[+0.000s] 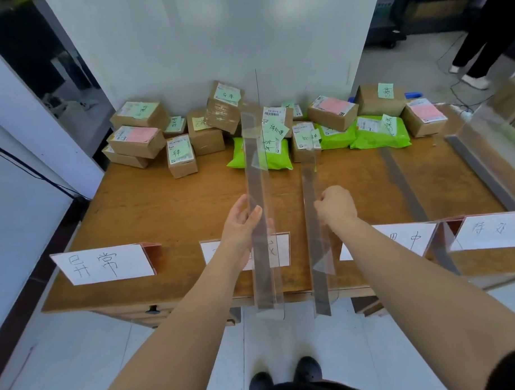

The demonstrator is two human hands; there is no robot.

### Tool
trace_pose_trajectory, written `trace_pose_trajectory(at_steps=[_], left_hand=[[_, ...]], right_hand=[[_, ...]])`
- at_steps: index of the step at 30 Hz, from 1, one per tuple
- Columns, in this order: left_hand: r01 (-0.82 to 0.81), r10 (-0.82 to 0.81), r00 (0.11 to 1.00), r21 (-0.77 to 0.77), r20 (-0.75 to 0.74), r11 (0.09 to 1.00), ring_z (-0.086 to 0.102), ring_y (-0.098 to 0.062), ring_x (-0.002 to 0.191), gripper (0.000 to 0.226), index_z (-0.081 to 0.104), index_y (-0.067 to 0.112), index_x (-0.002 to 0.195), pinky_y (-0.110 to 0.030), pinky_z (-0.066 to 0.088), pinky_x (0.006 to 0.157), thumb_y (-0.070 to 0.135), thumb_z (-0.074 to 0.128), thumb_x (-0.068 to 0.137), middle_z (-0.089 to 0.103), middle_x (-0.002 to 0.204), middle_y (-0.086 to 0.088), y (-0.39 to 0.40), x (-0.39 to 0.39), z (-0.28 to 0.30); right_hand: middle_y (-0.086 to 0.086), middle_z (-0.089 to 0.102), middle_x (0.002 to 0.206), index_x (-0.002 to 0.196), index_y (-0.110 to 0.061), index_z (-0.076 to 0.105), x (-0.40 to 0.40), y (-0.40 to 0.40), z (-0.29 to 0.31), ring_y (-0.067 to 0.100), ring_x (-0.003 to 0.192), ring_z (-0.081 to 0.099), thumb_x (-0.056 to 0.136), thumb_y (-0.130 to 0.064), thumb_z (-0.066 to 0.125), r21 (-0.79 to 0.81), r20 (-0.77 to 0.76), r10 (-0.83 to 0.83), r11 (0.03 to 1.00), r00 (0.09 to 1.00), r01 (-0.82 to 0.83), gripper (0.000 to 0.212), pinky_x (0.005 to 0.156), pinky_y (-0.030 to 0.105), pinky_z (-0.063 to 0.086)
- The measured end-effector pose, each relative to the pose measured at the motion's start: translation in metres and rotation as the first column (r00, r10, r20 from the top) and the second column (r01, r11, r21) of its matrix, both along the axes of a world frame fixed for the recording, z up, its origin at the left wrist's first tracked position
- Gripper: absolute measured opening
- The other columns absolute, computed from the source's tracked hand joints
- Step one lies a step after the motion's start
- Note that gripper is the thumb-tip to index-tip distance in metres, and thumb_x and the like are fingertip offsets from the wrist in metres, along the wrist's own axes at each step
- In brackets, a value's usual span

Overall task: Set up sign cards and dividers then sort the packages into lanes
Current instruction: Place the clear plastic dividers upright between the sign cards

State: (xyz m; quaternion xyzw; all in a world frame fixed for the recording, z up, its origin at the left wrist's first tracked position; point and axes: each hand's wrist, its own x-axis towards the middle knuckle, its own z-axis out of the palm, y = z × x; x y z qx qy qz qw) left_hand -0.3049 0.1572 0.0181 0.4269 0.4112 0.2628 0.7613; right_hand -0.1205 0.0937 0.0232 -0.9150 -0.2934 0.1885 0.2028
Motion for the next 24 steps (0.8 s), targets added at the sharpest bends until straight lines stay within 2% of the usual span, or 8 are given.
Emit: trace_pose_trajectory(at_steps=[6, 8, 10, 15, 19, 21, 22, 24], left_hand=[[0.019, -0.018, 0.999, 0.027, -0.046, 0.999, 0.056, -0.032, 0.118, 0.077, 0.036, 0.025, 0.140, -0.052, 0.045, 0.101, 0.032, 0.065, 0.070, 0.047, 0.141, -0.009, 0.008, 0.019, 0.002], [0.008, -0.006, 0.999, 0.033, -0.050, 0.999, 0.059, -0.032, 0.115, 0.071, 0.036, 0.025, 0.140, -0.051, 0.045, 0.100, 0.029, 0.063, 0.075, 0.049, 0.139, -0.009, 0.011, 0.025, 0.002], [0.001, 0.001, 0.999, 0.038, -0.049, 0.999, 0.061, -0.031, 0.111, 0.061, 0.036, 0.025, 0.140, -0.049, 0.047, 0.098, 0.024, 0.059, 0.083, 0.050, 0.138, -0.008, 0.014, 0.030, 0.001], [-0.011, 0.014, 0.998, 0.051, -0.062, 0.999, 0.067, -0.026, 0.097, 0.061, 0.036, 0.024, 0.140, -0.042, 0.055, 0.087, 0.025, 0.059, 0.084, 0.052, 0.135, -0.008, 0.018, 0.039, 0.002], [-0.021, 0.026, 0.997, 0.064, -0.078, 0.998, 0.067, -0.027, 0.097, 0.063, 0.037, 0.023, 0.140, -0.041, 0.055, 0.084, 0.030, 0.059, 0.081, 0.058, 0.127, -0.007, 0.020, 0.045, 0.002], [-0.032, 0.037, 0.995, 0.058, -0.090, 0.998, 0.067, -0.028, 0.098, 0.061, 0.038, 0.023, 0.139, -0.040, 0.056, 0.081, 0.031, 0.058, 0.081, 0.058, 0.127, -0.008, 0.020, 0.046, 0.003], [-0.041, 0.045, 0.995, 0.051, -0.093, 0.998, 0.067, -0.028, 0.097, 0.062, 0.039, 0.023, 0.138, -0.039, 0.057, 0.078, 0.033, 0.059, 0.080, 0.057, 0.128, -0.009, 0.020, 0.045, 0.003], [-0.060, 0.063, 0.995, 0.036, -0.082, 0.998, 0.068, -0.027, 0.094, 0.071, 0.039, 0.022, 0.138, -0.037, 0.058, 0.074, 0.037, 0.062, 0.072, 0.057, 0.128, -0.009, 0.023, 0.041, 0.005]], right_hand=[[0.012, 0.061, 0.085, 0.083, -0.004, 0.061, 0.017, 0.009, -0.016, 0.028, 0.079, 0.060, 0.091, -0.010, 0.051, -0.063, -0.014, 0.024, 0.998, 1.000, -0.025, 0.014, 0.063, 0.028, 0.043], [0.012, 0.064, 0.095, 0.096, -0.004, 0.064, 0.019, 0.010, -0.021, 0.029, 0.089, 0.063, 0.092, -0.012, 0.052, -0.110, -0.014, 0.050, 0.993, 0.999, -0.051, 0.015, 0.065, 0.028, 0.043], [0.012, 0.066, 0.099, 0.101, -0.005, 0.065, 0.020, 0.011, -0.027, 0.027, 0.086, 0.063, 0.092, -0.014, 0.053, -0.148, -0.010, 0.083, 0.985, 0.996, -0.084, 0.017, 0.064, 0.027, 0.044], [0.009, 0.065, 0.092, 0.101, -0.006, 0.065, 0.024, 0.014, -0.031, 0.021, 0.074, 0.057, 0.093, -0.020, 0.054, -0.163, 0.010, 0.137, 0.978, 0.991, -0.133, 0.019, 0.062, 0.027, 0.043], [0.007, 0.058, 0.085, 0.104, -0.005, 0.059, 0.026, 0.018, -0.012, 0.025, 0.086, 0.062, 0.094, -0.034, 0.053, -0.219, -0.079, 0.144, 0.963, 0.987, -0.158, 0.031, 0.066, 0.031, 0.047], [0.012, 0.062, 0.110, 0.126, -0.004, 0.050, 0.024, 0.021, 0.007, 0.028, 0.104, 0.060, 0.094, -0.038, 0.051, -0.136, -0.046, 0.165, 0.976, 0.985, -0.170, 0.046, 0.080, 0.036, 0.049], [0.013, 0.059, 0.123, 0.132, -0.004, 0.045, 0.022, 0.024, 0.019, 0.028, 0.113, 0.057, 0.094, -0.038, 0.050, -0.014, -0.042, 0.176, 0.984, 0.984, -0.177, 0.051, 0.088, 0.036, 0.048], [0.008, 0.058, 0.129, 0.132, -0.007, 0.049, 0.010, 0.034, 0.047, 0.025, 0.117, 0.055, 0.093, -0.042, 0.050, 0.288, -0.140, 0.215, 0.943, 0.967, -0.168, 0.052, 0.097, 0.037, 0.046]])
